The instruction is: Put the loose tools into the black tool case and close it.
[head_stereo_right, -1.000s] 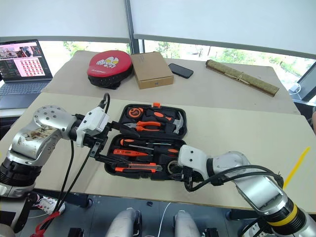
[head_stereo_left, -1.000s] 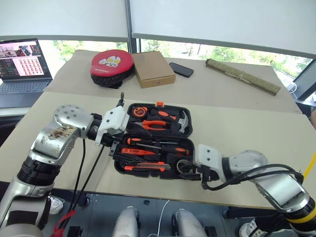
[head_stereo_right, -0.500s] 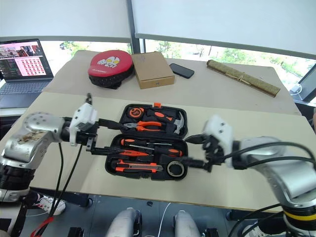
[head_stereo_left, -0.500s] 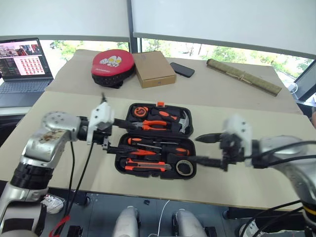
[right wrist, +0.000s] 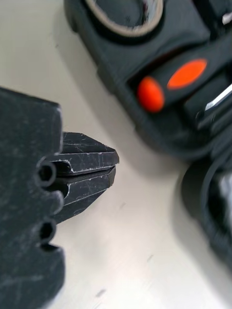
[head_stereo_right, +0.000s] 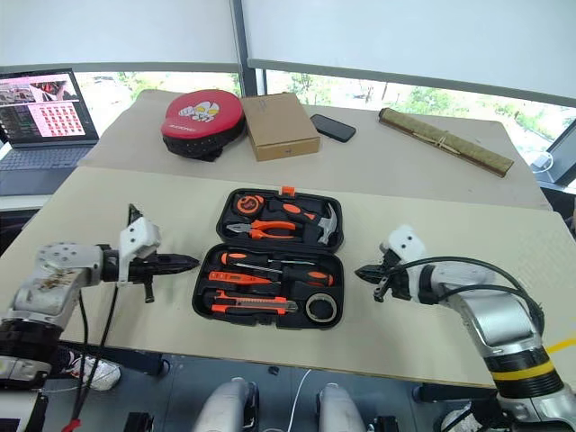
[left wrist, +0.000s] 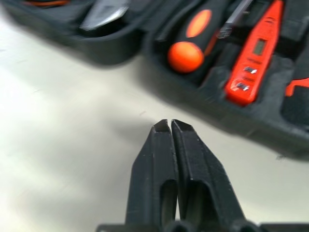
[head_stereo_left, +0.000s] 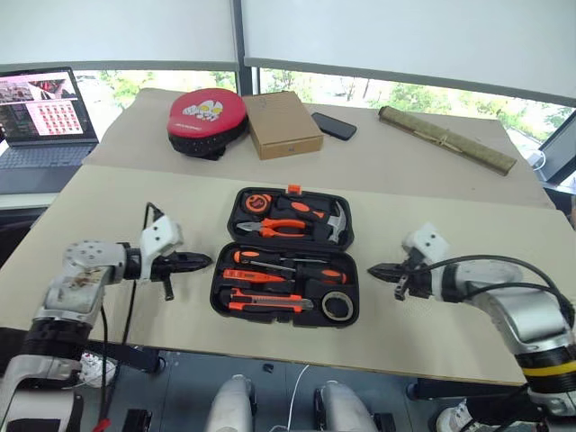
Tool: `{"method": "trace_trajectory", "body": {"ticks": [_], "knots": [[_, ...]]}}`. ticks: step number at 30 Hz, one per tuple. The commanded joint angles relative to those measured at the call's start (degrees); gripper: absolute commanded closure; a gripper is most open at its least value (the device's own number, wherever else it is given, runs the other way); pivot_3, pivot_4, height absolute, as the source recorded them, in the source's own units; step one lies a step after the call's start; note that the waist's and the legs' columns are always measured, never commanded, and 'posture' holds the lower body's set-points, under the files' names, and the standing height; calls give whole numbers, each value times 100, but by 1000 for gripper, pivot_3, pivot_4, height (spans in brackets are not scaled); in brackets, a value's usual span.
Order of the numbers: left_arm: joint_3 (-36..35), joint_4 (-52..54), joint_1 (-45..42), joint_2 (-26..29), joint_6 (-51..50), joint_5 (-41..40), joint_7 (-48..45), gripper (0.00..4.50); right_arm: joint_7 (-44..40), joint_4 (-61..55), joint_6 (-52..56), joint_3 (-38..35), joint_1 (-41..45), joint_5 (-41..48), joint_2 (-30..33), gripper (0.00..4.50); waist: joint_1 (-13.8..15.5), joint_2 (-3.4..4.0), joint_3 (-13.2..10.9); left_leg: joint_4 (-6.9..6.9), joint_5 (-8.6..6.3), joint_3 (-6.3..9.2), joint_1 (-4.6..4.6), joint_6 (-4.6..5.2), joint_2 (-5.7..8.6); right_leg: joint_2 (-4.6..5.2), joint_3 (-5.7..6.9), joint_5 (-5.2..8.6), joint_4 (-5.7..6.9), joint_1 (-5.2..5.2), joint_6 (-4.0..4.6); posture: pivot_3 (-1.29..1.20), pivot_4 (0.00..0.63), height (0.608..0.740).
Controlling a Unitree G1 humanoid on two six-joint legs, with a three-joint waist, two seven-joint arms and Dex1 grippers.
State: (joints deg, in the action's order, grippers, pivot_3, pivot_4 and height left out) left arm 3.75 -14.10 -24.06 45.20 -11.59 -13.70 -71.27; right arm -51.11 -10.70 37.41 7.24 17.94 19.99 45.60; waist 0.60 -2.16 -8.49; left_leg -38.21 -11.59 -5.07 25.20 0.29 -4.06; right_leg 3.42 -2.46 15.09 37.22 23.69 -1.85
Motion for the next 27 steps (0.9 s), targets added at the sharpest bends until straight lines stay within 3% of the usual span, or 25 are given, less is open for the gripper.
{"method": "trace_trajectory", "body": {"ticks": [1, 9, 19, 27], "knots": [[20, 457, -82, -51, -326, -249, -169, 4414, -176, -145, -187, 192, 198, -134, -53, 4500, 1, 0, 0, 0, 0, 0, 0, 0, 0, 0, 0, 0, 2, 1, 0, 0, 150, 740], [70, 1055, 271, 83, -723, -363, -530, 4414, -753, -1056, -30, 163, -257, 263, 180, 4500, 9, 0, 0, 0, 0, -1, 33, 0, 1, 1, -2, 0, 14, 41, -1, 0, 150, 740], [-42, 1773, 906, 412, -1121, -562, -733, 4414, -596, -1630, 0, -197, -1109, 186, 345, 4500, 3, 0, 0, -3, 0, -1, 27, -2, 0, 1, -2, 4, 42, 46, 4, 0, 150, 740], [-110, 1105, 787, 615, -714, -119, -615, 4414, -525, -1729, 42, -663, -1526, 200, 532, 4500, 8, 0, 0, -7, 1, 1, 26, -2, 1, 1, -1, 4, 45, 46, 5, 0, 150, 740]]}}
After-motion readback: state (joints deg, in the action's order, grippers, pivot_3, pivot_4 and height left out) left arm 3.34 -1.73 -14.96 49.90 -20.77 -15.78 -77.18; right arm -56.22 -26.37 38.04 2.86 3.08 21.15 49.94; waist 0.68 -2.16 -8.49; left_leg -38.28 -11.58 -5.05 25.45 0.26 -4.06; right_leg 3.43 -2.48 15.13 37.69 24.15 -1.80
